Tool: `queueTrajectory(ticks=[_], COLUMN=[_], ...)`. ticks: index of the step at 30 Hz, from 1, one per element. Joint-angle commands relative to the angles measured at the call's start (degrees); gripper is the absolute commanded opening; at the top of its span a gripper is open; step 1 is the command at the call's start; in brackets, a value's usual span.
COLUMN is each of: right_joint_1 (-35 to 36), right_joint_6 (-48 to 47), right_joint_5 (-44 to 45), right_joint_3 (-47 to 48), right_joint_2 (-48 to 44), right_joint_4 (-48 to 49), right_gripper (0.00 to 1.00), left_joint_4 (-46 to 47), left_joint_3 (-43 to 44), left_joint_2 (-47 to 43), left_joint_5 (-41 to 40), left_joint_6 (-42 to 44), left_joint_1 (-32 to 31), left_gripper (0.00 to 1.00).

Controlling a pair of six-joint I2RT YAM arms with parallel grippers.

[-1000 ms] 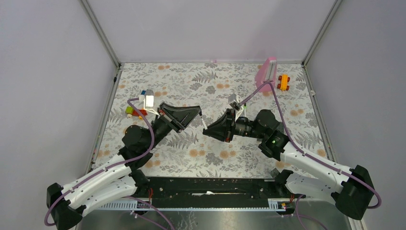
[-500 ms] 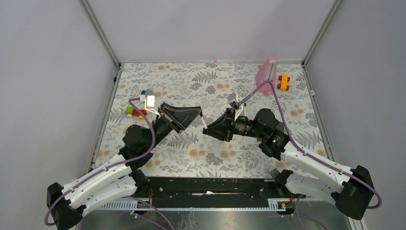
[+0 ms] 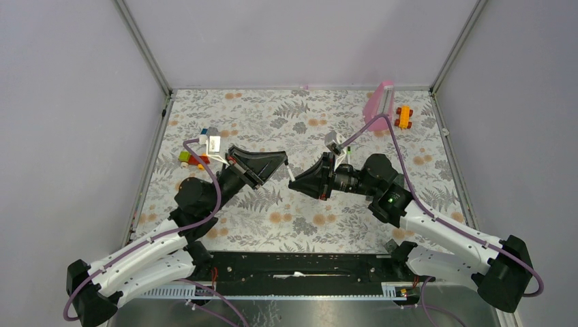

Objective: Insert the pens into the pen caps

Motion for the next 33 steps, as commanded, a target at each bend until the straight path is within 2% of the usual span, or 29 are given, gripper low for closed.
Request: queueTrajectory(ticks=[1,26,33], right_joint_1=[0.55,0.55,0.55], right_joint_6=[-0.73,0.70,0.88], right_joint_5=[1.11,2.28,6.00], right_joint_3=[2.91,4.74,5.28], right_joint_2=[-0.76,0.79,1.69], right_joint_4=[1.62,2.49,1.00], right_gripper=[0.00,0.00,0.00], left_joint_4=[1.18,1.36,1.24], left_joint_3=[0.71,-1.15,-1.81], left_joint_2=[0.09,0.16,-0.04], left_joint_5=[1.32,2.07,2.27], left_joint_6=[0.88,1.42,1.39], left_joint_1=[0.19,0.14,0.15], left_gripper=[0.00,0.00,0.00])
